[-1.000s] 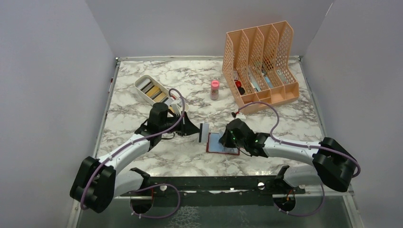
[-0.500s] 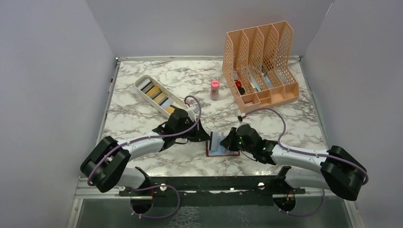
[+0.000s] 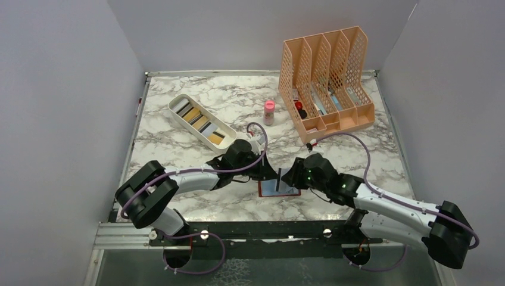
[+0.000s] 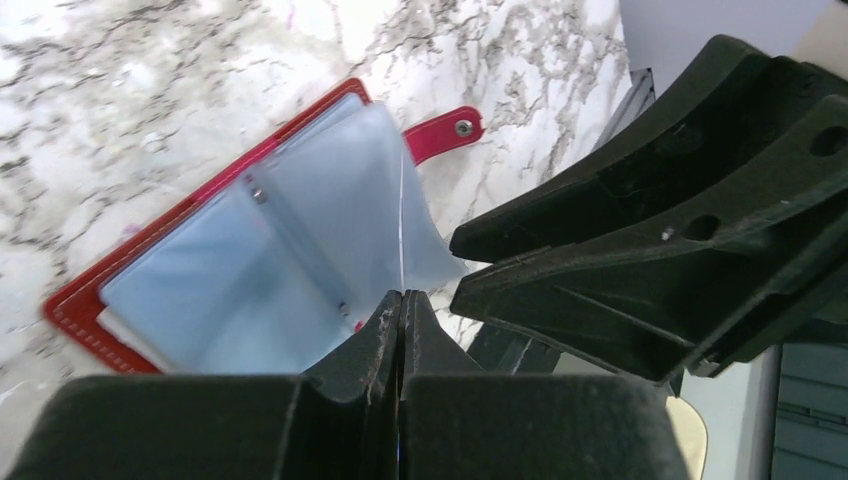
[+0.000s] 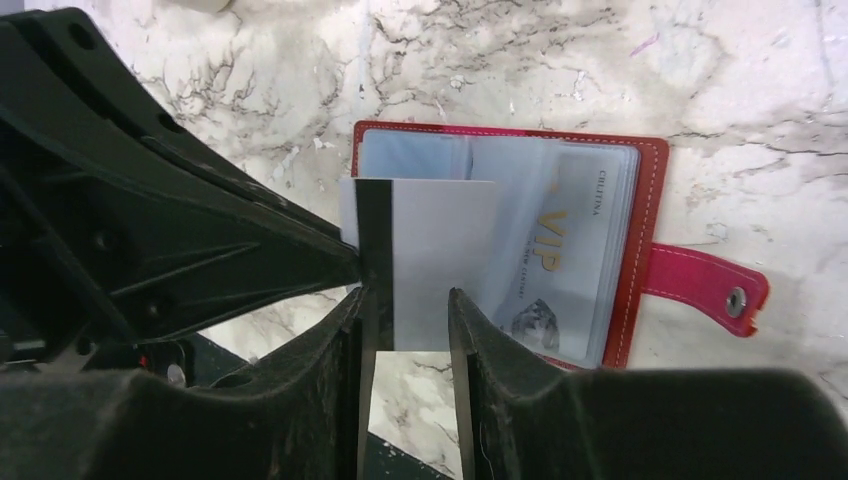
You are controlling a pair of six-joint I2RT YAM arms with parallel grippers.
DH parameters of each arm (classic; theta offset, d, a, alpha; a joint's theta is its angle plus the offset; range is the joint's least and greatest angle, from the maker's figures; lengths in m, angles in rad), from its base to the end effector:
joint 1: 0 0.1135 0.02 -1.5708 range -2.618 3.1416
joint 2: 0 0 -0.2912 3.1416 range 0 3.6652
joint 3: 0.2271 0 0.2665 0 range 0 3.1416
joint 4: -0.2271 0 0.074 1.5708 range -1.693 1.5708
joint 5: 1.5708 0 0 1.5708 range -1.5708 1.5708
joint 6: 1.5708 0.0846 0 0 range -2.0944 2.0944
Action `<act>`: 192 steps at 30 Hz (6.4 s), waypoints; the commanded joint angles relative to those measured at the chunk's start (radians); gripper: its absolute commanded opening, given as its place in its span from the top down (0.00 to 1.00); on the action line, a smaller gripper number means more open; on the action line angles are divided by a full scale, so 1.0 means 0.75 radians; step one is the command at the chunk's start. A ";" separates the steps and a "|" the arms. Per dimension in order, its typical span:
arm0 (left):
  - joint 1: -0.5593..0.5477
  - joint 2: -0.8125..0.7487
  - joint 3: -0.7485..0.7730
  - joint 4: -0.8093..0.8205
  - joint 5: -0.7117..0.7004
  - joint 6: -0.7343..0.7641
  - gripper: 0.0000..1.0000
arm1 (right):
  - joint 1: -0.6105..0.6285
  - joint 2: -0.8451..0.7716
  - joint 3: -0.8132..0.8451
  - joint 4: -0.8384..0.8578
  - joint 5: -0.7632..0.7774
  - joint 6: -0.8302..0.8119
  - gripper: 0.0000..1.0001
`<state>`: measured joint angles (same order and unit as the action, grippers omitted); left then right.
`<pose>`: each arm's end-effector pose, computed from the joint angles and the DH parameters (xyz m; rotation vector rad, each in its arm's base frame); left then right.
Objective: Put the credit cards into the card holder
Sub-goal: Insert the credit card into the card holder.
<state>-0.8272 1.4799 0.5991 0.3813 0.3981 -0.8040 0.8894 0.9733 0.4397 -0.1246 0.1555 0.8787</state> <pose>0.2050 -0.2714 0.1686 0.3063 2.3291 -1.3305 0.1581 0.1742 0.1774 0.0769 2.3385 0.7720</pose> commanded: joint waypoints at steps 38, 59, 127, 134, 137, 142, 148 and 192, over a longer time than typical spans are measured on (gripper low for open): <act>0.045 -0.085 -0.158 0.122 -0.140 -0.147 1.00 | -0.006 0.243 0.000 -0.294 0.219 0.019 0.92; 0.058 0.075 -0.207 0.340 -0.102 -0.322 1.00 | -0.006 0.216 0.006 -0.300 0.220 -0.012 0.92; -0.008 0.280 -0.046 0.327 -0.122 -0.180 0.70 | -0.128 0.273 0.084 -0.294 0.157 -0.038 0.67; -0.053 0.357 0.012 0.328 -0.136 -0.196 0.71 | -0.131 0.292 0.052 -0.219 0.059 -0.027 0.68; -0.082 0.390 0.051 0.328 -0.131 -0.210 0.71 | -0.131 0.284 0.035 -0.188 0.030 -0.013 0.69; -0.088 0.347 0.007 0.323 -0.164 -0.229 0.71 | -0.131 0.280 0.031 -0.208 0.040 -0.001 0.71; -0.087 0.211 -0.020 0.196 -0.239 -0.172 0.69 | -0.132 0.205 0.053 -0.309 0.116 -0.001 0.74; -0.179 0.212 0.187 -0.306 -0.451 0.091 1.00 | -0.131 0.201 0.066 -0.373 0.181 -0.014 0.81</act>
<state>-0.9424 1.6108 0.7128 0.1413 0.0601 -0.7399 0.7902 1.1275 0.4896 -0.4179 0.2760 0.8639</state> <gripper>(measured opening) 0.012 0.191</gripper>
